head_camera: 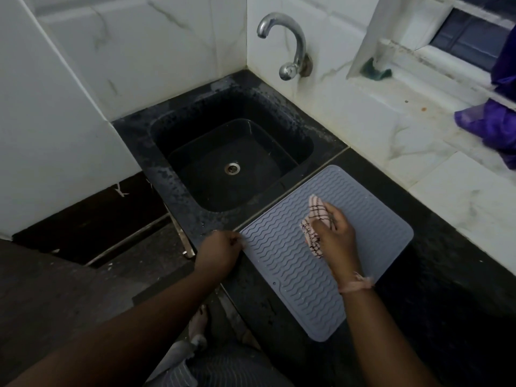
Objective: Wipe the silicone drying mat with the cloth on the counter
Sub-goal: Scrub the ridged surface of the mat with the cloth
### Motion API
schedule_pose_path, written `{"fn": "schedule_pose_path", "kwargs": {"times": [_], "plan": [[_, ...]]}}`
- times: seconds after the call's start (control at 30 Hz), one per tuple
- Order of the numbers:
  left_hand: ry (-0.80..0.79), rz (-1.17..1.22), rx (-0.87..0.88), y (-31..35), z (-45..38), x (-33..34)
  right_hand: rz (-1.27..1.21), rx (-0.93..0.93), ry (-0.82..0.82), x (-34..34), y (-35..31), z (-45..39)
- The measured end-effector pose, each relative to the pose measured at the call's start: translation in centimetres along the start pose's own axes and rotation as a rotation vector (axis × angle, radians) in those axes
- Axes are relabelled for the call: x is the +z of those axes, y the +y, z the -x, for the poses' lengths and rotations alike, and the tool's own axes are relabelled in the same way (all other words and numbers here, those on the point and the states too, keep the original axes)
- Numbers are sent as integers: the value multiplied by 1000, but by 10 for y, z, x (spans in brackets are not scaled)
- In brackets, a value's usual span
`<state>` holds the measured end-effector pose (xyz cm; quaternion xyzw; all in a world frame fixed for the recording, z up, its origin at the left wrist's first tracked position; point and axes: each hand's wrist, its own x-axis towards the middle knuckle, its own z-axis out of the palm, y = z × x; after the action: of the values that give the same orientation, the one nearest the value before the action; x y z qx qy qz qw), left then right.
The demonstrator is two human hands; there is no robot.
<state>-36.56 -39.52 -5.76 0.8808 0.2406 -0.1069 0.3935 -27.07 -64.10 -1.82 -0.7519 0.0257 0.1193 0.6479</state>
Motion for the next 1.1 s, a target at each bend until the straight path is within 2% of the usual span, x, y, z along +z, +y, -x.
{"fn": "schedule_pose_path", "kwargs": {"times": [0.13, 0.23, 0.27, 0.33, 0.43, 0.6, 0.77, 0.9, 0.97, 1.03, 1.1], "plan": [[16, -61, 30, 4, -7, 1, 505, -361, -134, 36, -5, -11], [57, -113, 62, 5, -10, 2, 892, -586, -353, 75, 11, -6], [87, -140, 72, 5, -10, 2, 1026, -617, -410, 87, 21, 1], [110, -151, 64, 3, -12, -1, 1242, -556, -407, 104, 38, 14], [60, -143, 53, 3, -15, -4, 1249, -479, -333, 109, 44, 16], [7, -331, 72, 16, -20, -6, 1391, -564, -409, 106, 34, 0], [-80, -396, 75, 19, -26, -14, 1516, -655, -436, 98, 24, -16], [-146, -318, 26, 20, -35, -20, 1522, -499, -401, 94, 20, -26], [-146, -234, -10, 20, -36, -21, 1445, -429, -344, 99, 21, -21], [-97, -118, -31, 17, -37, -20, 1359, -450, -298, 103, 26, -12], [-20, -35, -37, 14, -37, -18, 1323, -512, -333, 106, 28, -4]]}}
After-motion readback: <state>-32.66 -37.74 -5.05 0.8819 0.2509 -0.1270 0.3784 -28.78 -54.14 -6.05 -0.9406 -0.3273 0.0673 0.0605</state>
